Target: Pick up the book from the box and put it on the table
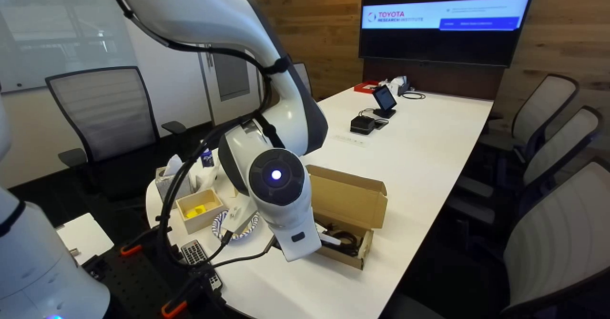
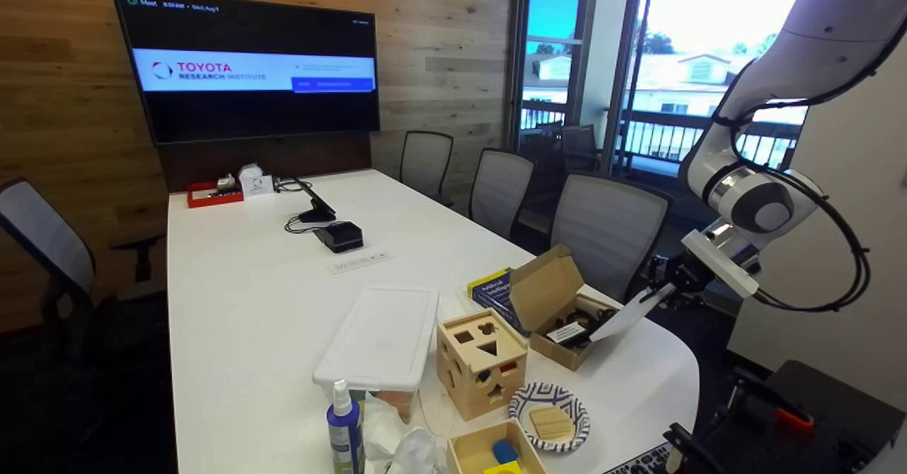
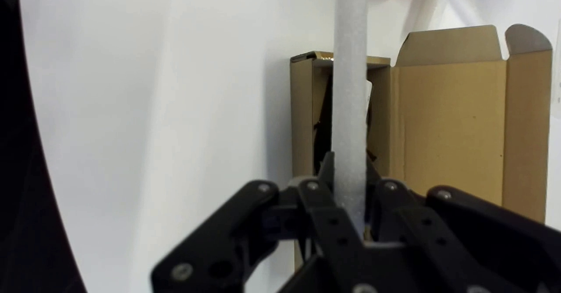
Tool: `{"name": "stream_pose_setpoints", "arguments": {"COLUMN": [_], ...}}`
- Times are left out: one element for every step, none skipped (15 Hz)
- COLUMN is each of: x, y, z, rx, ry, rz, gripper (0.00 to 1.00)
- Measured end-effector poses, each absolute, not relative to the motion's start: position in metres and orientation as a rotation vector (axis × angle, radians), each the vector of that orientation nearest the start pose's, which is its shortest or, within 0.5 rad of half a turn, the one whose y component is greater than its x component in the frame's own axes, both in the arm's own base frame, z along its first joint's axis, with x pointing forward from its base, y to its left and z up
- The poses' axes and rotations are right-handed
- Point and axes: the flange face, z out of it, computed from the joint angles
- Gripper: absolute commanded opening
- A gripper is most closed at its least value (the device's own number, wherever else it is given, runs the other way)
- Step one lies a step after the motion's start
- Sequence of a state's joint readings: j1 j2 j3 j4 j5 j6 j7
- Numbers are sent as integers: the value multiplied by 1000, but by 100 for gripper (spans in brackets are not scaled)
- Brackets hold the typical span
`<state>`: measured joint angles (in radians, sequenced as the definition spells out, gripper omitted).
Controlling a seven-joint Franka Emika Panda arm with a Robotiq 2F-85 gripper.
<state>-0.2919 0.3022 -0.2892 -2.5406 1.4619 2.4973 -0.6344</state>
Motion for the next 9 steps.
{"name": "stream_pose_setpoints", "arguments": {"x": [332,332,332,331,331,330,330,329,329], "y": [-239,-239,-240,-240,-241,-242,-243,-245,-247], "z": [140,137,133,129,123,117,111,105,100], "rx": [-2052,-2057,-2064,-2070,-2077,-2081,-2085,-2088,-2089], "ry": [1540,1544,1548,1555,1559,1567,1573,1580,1586], "rz": [-185,-168,-147,-125,-106,-87,-73,-61,-54], "gripper": [3,3,3,3,3,3,3,3,3]}}
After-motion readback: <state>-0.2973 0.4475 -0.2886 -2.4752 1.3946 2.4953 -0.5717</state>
